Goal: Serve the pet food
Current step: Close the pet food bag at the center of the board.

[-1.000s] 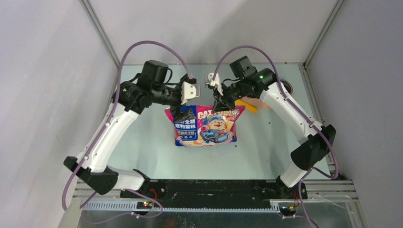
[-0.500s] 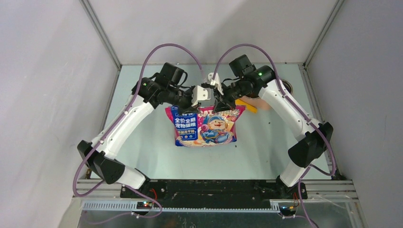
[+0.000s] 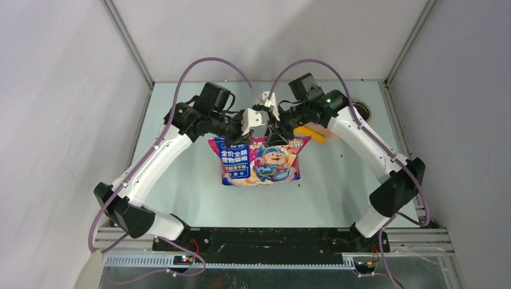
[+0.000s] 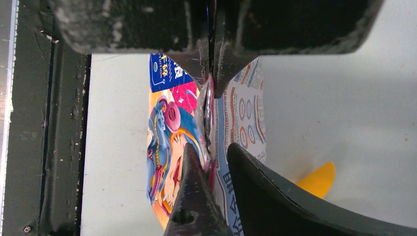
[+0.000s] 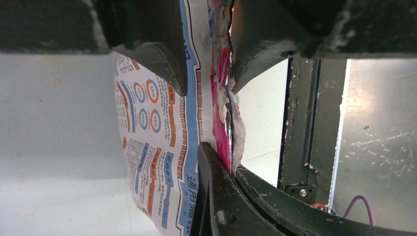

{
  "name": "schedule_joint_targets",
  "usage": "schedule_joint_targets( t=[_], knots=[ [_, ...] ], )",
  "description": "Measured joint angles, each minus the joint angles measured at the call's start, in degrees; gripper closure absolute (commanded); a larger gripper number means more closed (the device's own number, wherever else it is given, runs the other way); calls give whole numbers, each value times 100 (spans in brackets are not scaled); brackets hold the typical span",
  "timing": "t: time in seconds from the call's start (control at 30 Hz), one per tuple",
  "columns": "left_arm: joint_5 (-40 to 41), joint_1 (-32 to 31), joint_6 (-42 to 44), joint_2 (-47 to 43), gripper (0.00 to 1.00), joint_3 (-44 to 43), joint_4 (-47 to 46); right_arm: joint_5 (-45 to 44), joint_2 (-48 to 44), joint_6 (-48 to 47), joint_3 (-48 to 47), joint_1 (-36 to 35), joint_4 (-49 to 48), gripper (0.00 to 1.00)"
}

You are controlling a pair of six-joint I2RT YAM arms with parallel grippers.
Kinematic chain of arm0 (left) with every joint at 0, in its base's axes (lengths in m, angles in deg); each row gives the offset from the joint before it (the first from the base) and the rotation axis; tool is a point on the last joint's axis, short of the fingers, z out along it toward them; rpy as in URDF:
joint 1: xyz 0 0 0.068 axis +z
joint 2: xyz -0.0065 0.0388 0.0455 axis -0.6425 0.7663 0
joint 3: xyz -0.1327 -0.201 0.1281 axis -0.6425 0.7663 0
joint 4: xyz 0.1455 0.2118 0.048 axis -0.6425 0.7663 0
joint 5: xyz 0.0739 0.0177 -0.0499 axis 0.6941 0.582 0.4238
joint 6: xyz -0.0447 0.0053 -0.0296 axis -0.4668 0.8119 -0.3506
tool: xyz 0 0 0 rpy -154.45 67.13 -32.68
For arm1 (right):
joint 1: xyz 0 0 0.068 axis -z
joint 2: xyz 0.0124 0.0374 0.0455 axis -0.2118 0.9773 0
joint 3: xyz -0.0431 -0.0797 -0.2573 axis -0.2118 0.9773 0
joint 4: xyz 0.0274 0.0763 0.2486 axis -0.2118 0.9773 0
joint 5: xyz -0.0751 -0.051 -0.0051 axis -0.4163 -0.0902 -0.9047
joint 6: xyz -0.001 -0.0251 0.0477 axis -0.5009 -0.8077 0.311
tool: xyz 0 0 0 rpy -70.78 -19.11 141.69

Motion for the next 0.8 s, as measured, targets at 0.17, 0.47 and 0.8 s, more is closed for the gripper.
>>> schedule_joint_targets(
  t=[0.17,0.47,0.8],
  knots=[
    [11,0,-74,-118,100,153,-136,-234,-232,424,339,-107,-568,100],
    [72,2,-313,-214,100,275,-302,-404,-264,643,356,-149,-678,66],
    [90,24,-468,-234,100,284,-317,-439,-352,1060,610,-225,-1200,100]
  ],
)
